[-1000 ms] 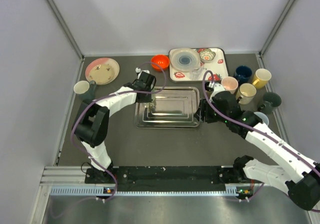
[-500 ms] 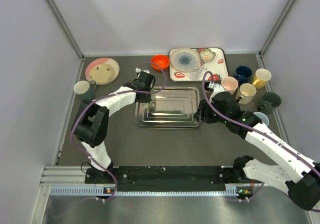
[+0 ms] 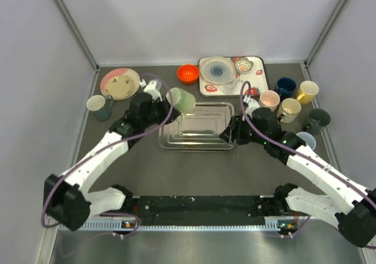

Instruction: Turn the mug right side up

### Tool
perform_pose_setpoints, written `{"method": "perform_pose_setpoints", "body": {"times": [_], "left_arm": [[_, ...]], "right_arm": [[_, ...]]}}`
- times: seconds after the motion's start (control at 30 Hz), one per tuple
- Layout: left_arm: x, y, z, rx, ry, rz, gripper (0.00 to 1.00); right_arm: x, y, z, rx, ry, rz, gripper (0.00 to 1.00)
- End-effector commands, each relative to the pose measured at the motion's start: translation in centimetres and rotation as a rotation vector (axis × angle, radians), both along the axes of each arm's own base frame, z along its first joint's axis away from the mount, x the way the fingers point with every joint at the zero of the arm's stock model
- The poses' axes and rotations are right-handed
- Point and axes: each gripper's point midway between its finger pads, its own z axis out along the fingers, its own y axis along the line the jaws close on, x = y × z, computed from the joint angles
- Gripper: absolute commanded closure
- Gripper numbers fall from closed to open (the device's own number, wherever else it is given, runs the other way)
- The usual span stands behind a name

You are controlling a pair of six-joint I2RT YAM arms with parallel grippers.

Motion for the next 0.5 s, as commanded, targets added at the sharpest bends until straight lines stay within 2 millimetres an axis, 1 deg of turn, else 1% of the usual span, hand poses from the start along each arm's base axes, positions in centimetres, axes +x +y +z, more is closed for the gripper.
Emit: {"method": "perform_pose_setpoints", "body": {"times": [0.0, 0.03, 0.07, 0.1, 0.13, 0.17, 0.2, 0.23, 0.27, 0.3, 0.33, 0.37, 0.4, 0.43, 0.47], "left_arm": [[-3.0, -4.0, 8.1, -0.458, -0.222, -0.176, 1.0], [-3.6, -4.1, 8.9, -0.524, -0.273, -0.198, 1.0], [-4.1, -4.2, 9.5, -0.567, -0.283, -0.212, 1.0], [-5.1, -4.4, 10.6, -0.632, -0.278, -0.24, 1.0], [-5.7, -4.4, 11.1, -0.675, -0.302, -0.26, 1.0], [-6.2, -4.4, 11.7, -0.71, -0.314, -0.278, 1.0], [-7.0, -4.5, 12.2, -0.76, -0.298, -0.297, 1.0], [-7.5, -4.5, 12.8, -0.796, -0.328, -0.32, 1.0], [-7.9, -4.4, 13.0, -0.82, -0.329, -0.328, 1.0], [-8.3, -4.4, 13.3, -0.853, -0.315, -0.337, 1.0], [-8.5, -4.3, 13.1, -0.868, -0.312, -0.341, 1.0], [-8.9, -4.3, 13.7, -0.892, -0.333, -0.357, 1.0], [-9.2, -4.3, 13.8, -0.912, -0.323, -0.368, 1.0], [-9.5, -4.4, 13.7, -0.92, -0.317, -0.384, 1.0], [-9.8, -4.4, 14.0, -0.934, -0.329, -0.404, 1.0]], "right_arm": [[-1.4, 4.4, 4.4, 0.307, -0.052, 0.149, 0.43], [-1.4, 5.3, 6.2, 0.403, -0.08, 0.168, 0.42], [-1.7, 5.8, 7.0, 0.455, -0.089, 0.193, 0.4], [-2.4, 6.2, 6.9, 0.495, -0.073, 0.23, 0.38], [-2.7, 6.5, 7.4, 0.548, -0.043, 0.232, 0.36], [-2.6, 6.9, 8.9, 0.608, -0.086, 0.259, 0.3], [-3.2, 7.2, 8.5, 0.633, -0.059, 0.29, 0.27], [-3.5, 7.4, 8.9, 0.679, -0.022, 0.296, 0.25], [-3.3, 7.8, 9.9, 0.73, -0.054, 0.325, 0.22], [-4.0, 8.0, 9.7, 0.75, -0.026, 0.362, 0.2], [-4.3, 8.3, 10.3, 0.791, 0.001, 0.376, 0.2], [-4.4, 8.4, 11.3, 0.832, -0.032, 0.406, 0.19], [-4.5, 8.7, 10.8, 0.845, -0.006, 0.427, 0.19], [-4.6, 8.8, 11.0, 0.874, 0.024, 0.431, 0.19], [-4.7, 8.9, 11.0, 0.888, 0.031, 0.44, 0.19]]}}
